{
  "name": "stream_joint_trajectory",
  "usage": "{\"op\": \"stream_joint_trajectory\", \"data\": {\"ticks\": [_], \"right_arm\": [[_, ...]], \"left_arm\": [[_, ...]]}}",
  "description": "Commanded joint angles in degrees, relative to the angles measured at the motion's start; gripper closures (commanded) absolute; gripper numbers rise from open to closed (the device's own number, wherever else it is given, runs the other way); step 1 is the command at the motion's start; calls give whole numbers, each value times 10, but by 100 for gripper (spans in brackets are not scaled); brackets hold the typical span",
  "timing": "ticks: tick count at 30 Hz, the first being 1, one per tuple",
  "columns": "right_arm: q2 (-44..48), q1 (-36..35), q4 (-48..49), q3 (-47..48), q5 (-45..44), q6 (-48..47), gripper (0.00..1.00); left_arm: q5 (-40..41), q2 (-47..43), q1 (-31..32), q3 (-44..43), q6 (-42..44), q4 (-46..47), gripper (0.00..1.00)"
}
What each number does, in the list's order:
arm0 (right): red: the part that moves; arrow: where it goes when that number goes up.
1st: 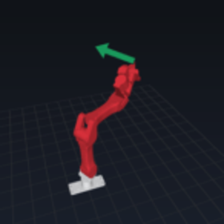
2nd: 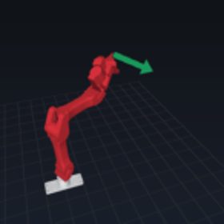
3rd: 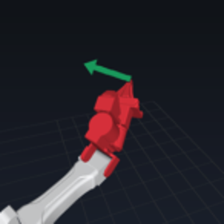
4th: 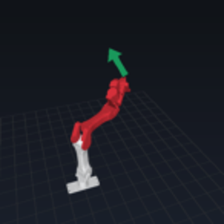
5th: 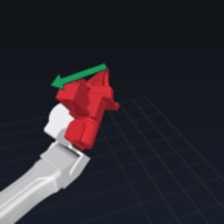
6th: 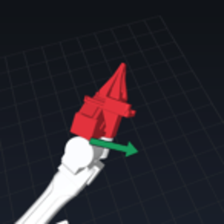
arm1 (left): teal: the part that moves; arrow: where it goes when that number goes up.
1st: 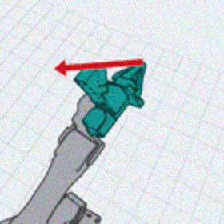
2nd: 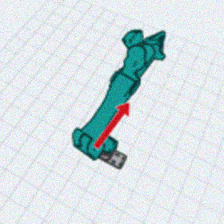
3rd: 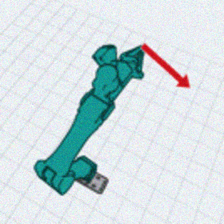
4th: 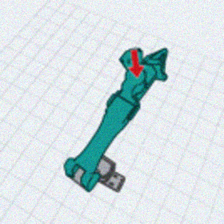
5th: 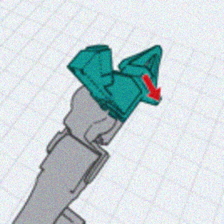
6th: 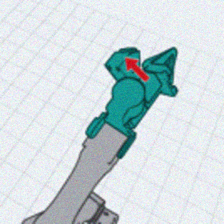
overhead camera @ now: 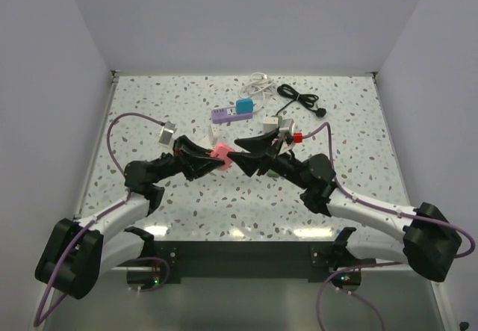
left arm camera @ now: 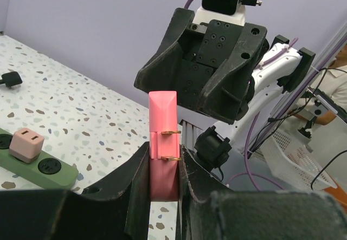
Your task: Insert the plug
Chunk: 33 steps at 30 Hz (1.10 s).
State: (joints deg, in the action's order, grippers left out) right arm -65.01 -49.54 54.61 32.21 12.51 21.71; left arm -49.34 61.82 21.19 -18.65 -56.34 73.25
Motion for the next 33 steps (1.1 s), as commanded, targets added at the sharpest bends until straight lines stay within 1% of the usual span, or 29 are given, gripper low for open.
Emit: {"op": "stream_joint_trajectory", "data": {"ticks": [1, 7, 14, 17, 19, 20, 21, 22, 24, 25, 27, 28, 29, 30, 31, 32, 33], "right_arm": [[-6, 2, 66, -4, 46, 43, 46], [-19, 3, 75, -9, 63, 56, 45], [-49, 3, 90, -8, 70, 62, 45], [-59, 3, 104, -10, 74, 66, 48], [-62, 3, 116, -14, 81, 69, 61], [-62, 3, 133, -16, 82, 71, 73], [-63, 3, 140, -23, 80, 74, 89], [-63, 2, 147, -26, 78, 74, 100], [-59, 3, 158, -30, 79, 68, 100], [-56, 2, 158, -32, 77, 65, 100], [-38, 2, 147, -35, 70, 49, 100], [-31, 3, 117, -34, 60, 41, 100], [-22, 3, 102, -32, 57, 26, 100], [-7, 3, 79, -32, 53, 18, 100], [1, 4, 65, -31, 45, 6, 100], [10, 4, 49, -29, 40, -1, 100], [28, 6, 30, -26, 37, -8, 100]], "left_arm": [[0, -8, 5, -12, 14, 329, 100], [5, 5, 9, -23, 9, 353, 100], [7, 0, 17, -33, 11, 351, 100], [7, -2, 20, -34, 13, 344, 100], [8, 0, 22, -33, 21, 338, 100], [9, 1, 23, -33, 23, 332, 100], [11, 4, 24, -31, 24, 330, 100], [14, 8, 25, -31, 26, 325, 100], [16, 15, 25, -32, 30, 314, 100], [16, 18, 25, -32, 32, 294, 99], [15, 19, 25, -33, 47, 266, 84], [15, 20, 25, -32, 54, 238, 75], [14, 18, 25, -31, 59, 229, 68], [8, 17, 25, -32, 64, 219, 58], [4, 17, 25, -33, 68, 214, 40], [-7, 15, 25, -34, 75, 209, 35], [-10, 15, 25, -39, 81, 191, 32]]}}
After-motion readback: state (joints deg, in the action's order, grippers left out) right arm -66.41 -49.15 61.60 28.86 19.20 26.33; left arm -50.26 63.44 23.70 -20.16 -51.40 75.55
